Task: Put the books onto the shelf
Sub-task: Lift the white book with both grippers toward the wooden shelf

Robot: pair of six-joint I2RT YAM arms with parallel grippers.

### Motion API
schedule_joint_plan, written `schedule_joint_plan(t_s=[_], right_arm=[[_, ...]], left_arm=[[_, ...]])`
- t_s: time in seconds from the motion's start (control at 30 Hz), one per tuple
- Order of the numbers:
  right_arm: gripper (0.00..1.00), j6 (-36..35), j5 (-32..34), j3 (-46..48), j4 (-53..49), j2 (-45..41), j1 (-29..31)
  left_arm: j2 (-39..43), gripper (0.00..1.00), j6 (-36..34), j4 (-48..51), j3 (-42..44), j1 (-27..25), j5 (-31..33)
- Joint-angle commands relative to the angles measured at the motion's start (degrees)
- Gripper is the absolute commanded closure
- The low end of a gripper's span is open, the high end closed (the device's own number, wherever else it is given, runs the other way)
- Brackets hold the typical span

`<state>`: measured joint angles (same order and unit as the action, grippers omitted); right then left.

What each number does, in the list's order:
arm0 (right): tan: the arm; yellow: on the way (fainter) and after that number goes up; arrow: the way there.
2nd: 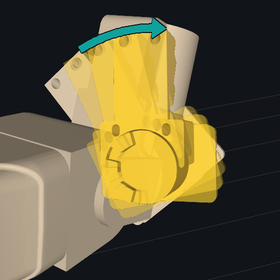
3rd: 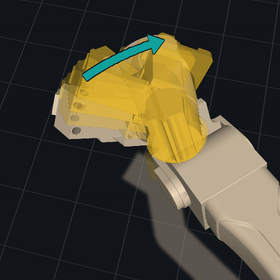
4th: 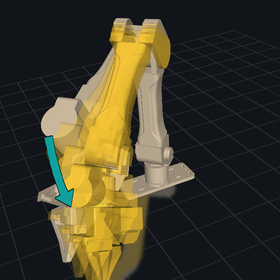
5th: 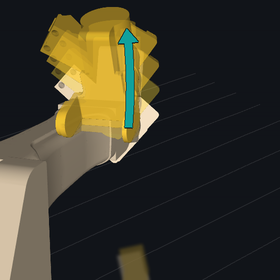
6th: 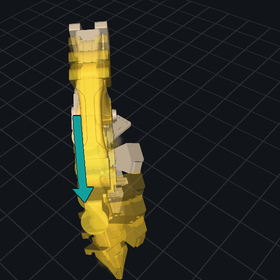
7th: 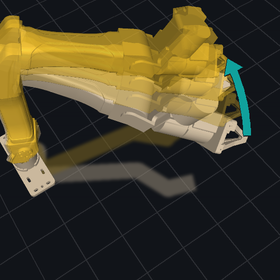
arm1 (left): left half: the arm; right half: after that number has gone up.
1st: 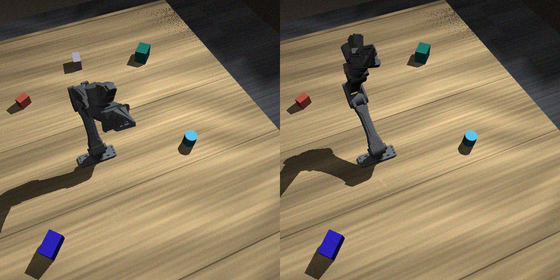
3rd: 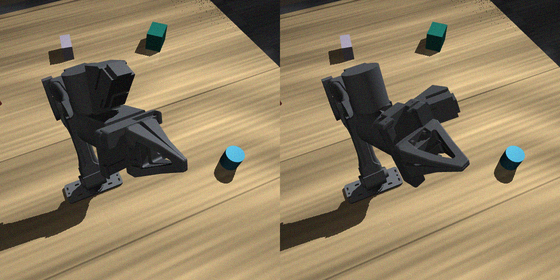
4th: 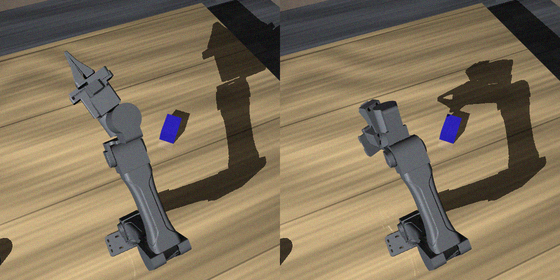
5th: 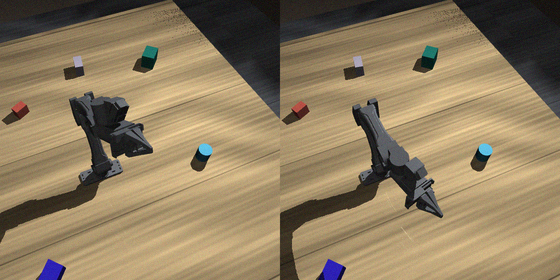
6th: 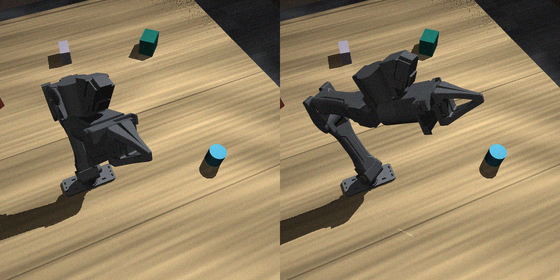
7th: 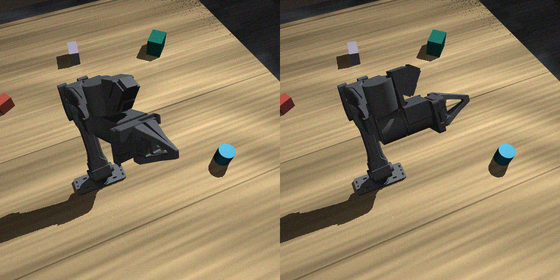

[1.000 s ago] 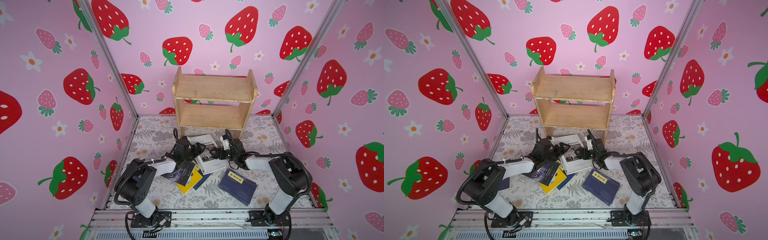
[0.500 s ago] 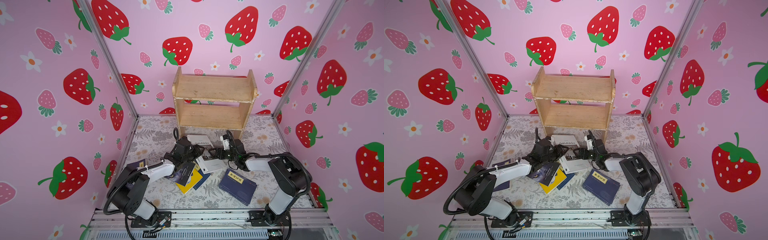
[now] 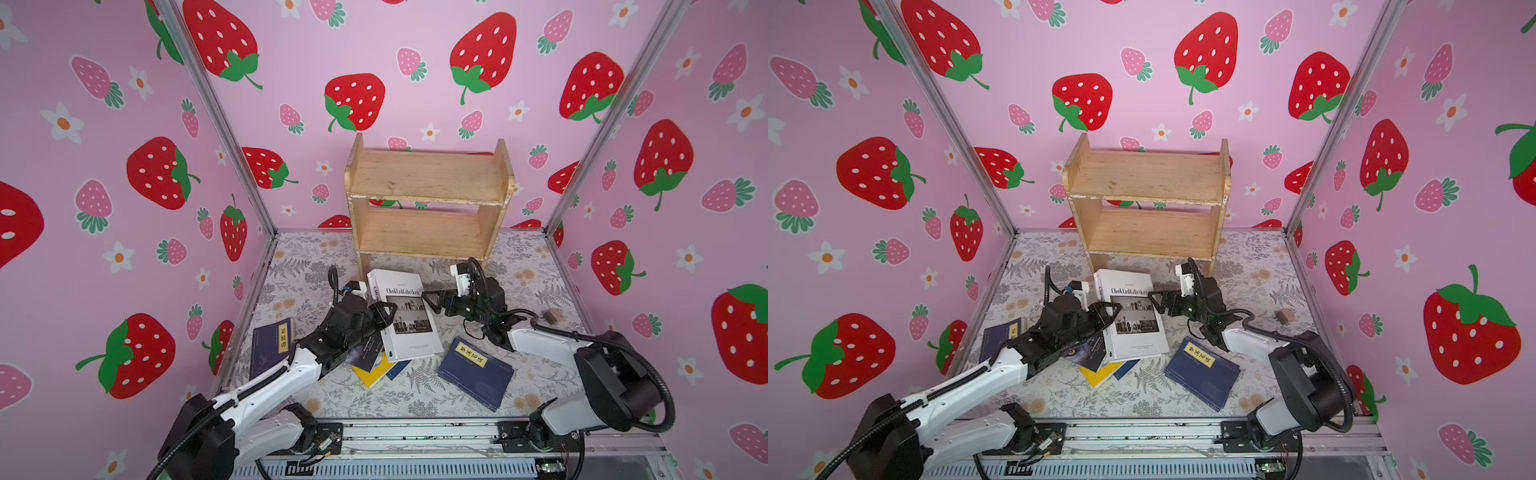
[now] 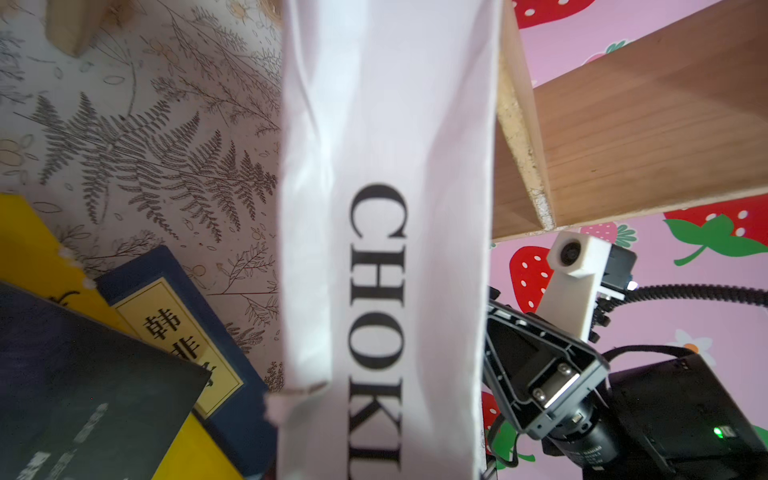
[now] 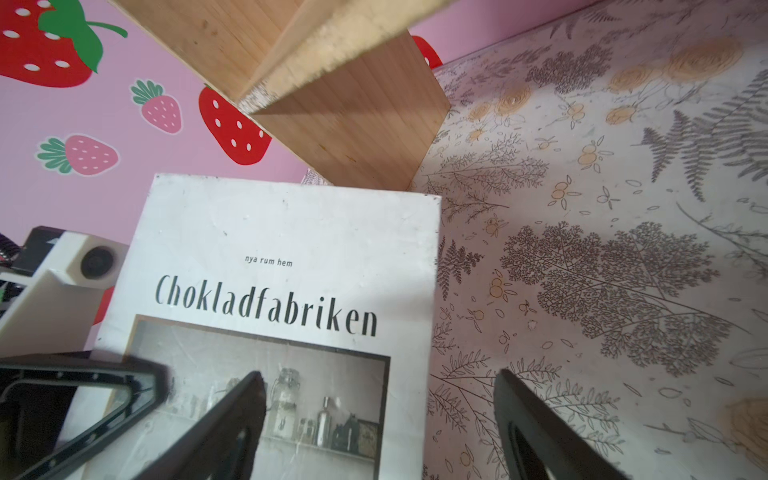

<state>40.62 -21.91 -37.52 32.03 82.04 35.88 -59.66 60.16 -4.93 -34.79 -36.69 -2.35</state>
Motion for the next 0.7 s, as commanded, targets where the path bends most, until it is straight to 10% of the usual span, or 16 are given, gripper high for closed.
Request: schedule_joint_plan(t_s=[0.0, 0.27, 0.67], right_arm=[[0.12, 0.81, 2.82, 0.43, -4.77, -6.40, 0.33], [0.08, 1.57, 9.23, -1.56, -15.82, -22.35, 0.35], [0.06, 7.46, 16.54, -2.89, -19.03, -29.39, 0.16]], left_arm=[[5.76, 0.70, 1.05, 2.64, 0.25, -0.73, 5.07], [12.70, 0.75, -0.42, 1.60, -6.87, -2.87, 13.23], [-4.81, 0.83, 0.10, -24.24, -15.89, -5.00, 24.16]])
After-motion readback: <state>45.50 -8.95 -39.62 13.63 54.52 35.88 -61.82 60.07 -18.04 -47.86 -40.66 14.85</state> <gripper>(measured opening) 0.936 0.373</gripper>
